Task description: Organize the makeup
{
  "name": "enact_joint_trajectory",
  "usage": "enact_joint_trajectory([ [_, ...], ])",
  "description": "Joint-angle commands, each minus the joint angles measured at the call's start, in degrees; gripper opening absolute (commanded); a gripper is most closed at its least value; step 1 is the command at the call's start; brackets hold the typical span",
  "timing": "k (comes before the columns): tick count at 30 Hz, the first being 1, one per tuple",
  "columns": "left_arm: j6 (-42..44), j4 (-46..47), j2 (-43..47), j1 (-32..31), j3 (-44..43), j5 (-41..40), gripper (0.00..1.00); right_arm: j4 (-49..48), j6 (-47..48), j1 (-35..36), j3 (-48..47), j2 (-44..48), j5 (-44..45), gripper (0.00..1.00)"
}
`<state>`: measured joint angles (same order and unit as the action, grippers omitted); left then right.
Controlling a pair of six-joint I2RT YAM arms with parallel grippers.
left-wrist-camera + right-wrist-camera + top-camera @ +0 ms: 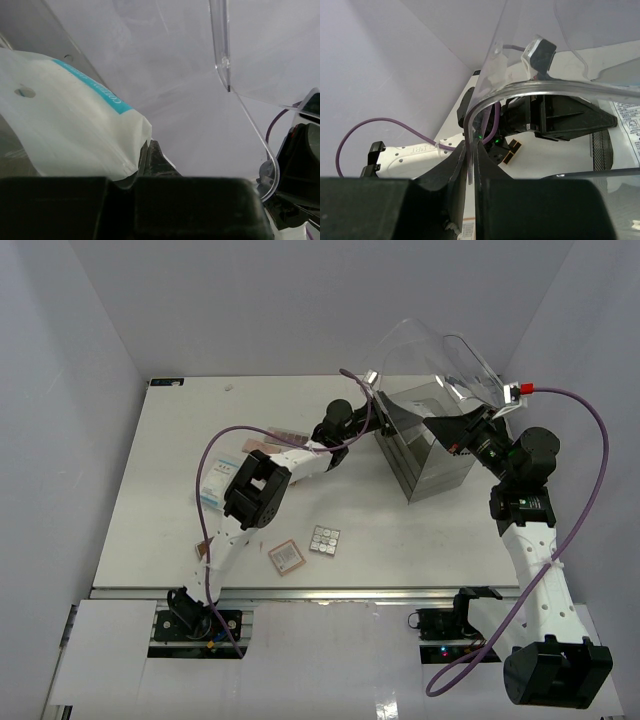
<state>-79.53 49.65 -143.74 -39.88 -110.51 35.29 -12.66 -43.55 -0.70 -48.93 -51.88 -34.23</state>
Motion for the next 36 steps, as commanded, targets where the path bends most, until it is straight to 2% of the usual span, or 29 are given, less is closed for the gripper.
enact_joint_trajectory([
  [1,-1.41,-1.8,-1.65,-0.2,-5.25,-0.26,0.14,-5.97,-0.48,-0.53,-0.37,1.52,0.31,0.12],
  [6,-2.1,-6.01,-2.2,-0.2,-6.33,0.64,0.42,-5.89,-0.43,-0.61,-0.29,1.57,0.31,0.12],
  [11,-0.35,-5.66,1.7,-0.12,-1.27,1.93,0.57,-5.88,-0.4,-0.71,-0.2,1.69,0.39,0.12],
  [20,5.56,-6.91,14.39,0.06,12.76,-0.49,0.58,-5.78,-0.4,-0.88,0.14,2.13,0.22,0.12],
  [23,9.19,-8.78,19.62,0.63,19.28,-2.22,0.58,-5.84,-0.57,-0.88,0.15,2.31,0.09,0.12],
  [28,11.54,-6.46,27.73,2.36,31.7,-4.96,0.58,-5.89,-0.65,-0.88,0.15,2.3,-0.04,0.12],
  [32,17.29,-9.94,34.95,4.14,42.39,-7.35,0.57,-5.8,-0.57,-0.97,0.54,2.59,0.04,0.12],
  [36,20.84,-17.5,46.3,7.39,54.15,-11.14,0.59,-5.84,-0.57,-0.97,0.86,2.83,0.06,0.12],
])
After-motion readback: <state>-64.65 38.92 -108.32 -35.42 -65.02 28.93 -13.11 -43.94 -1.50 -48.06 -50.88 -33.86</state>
